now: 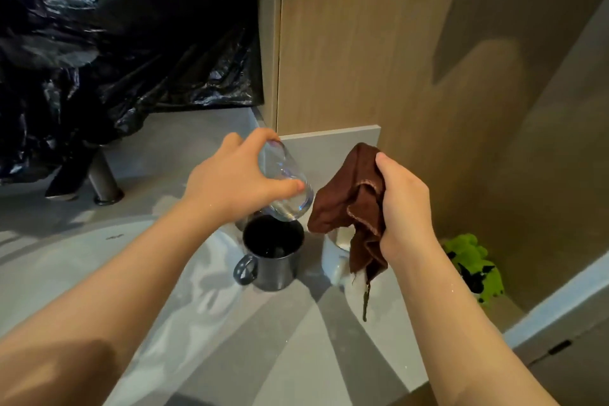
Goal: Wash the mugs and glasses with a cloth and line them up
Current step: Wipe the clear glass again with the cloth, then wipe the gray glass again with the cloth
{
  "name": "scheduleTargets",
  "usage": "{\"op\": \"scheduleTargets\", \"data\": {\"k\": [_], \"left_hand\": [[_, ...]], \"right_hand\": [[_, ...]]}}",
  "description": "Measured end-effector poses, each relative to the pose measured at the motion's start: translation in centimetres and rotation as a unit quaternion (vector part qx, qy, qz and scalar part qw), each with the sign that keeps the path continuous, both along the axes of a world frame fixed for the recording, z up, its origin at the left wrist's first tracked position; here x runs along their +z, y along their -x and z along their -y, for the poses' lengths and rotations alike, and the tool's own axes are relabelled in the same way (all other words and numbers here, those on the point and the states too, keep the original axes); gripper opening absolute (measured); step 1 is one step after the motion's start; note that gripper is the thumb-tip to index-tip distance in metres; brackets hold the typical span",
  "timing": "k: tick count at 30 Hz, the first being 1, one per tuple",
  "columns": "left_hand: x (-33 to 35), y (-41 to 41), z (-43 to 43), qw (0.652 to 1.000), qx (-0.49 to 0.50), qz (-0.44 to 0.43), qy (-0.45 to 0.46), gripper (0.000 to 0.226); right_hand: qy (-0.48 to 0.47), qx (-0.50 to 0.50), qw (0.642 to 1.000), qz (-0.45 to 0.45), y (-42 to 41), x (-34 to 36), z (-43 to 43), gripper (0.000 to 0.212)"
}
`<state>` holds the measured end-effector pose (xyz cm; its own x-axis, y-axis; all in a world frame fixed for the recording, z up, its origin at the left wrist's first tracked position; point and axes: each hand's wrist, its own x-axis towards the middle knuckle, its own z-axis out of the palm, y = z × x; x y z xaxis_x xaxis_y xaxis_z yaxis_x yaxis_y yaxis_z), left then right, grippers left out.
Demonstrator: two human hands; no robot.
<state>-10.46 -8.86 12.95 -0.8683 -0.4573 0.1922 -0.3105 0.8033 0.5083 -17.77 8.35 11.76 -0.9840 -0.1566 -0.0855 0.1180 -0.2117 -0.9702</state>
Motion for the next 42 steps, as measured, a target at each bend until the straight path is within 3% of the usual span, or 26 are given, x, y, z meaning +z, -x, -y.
{"op": "scheduleTargets", "data": {"k": [5,11,20,24,30,37,42], "left_hand": [[-0.9,4.7,-1.9,0.997,0.033,0.026,0.061,0.067],[-3.3,9.4,-2.1,0.983,0.017,0.125,0.132,0.07],[-7.2,12.9,-1.1,0.949,-0.028,0.264,0.172,0.077],[-8.3,13.5,-0.8,0.94,-0.037,0.286,0.183,0.074],[-9.1,13.5,-0.9,0.944,-0.048,0.266,0.188,0.071],[-9.1,12.1,-1.0,0.954,-0.055,0.224,0.19,0.086],[-7.3,9.7,1.4,0.993,0.005,0.068,0.095,0.046]], "right_hand": [[-0.018,0.008,1.0,0.006,3.8,-0.4,-1.9,0.029],[-0.033,0.005,0.999,-0.016,7.3,-1.3,-3.0,0.025],[-0.082,0.015,0.996,-0.026,10.7,-4.4,-1.9,0.026],[-0.1,0.048,0.994,-0.024,11.4,-5.7,-0.6,0.023],[-0.113,0.068,0.991,-0.022,11.3,-7.0,0.6,0.025],[-0.164,0.082,0.979,-0.085,10.5,-6.7,0.5,0.024],[-0.203,0.098,0.956,-0.187,9.4,-5.0,0.6,0.025]]}}
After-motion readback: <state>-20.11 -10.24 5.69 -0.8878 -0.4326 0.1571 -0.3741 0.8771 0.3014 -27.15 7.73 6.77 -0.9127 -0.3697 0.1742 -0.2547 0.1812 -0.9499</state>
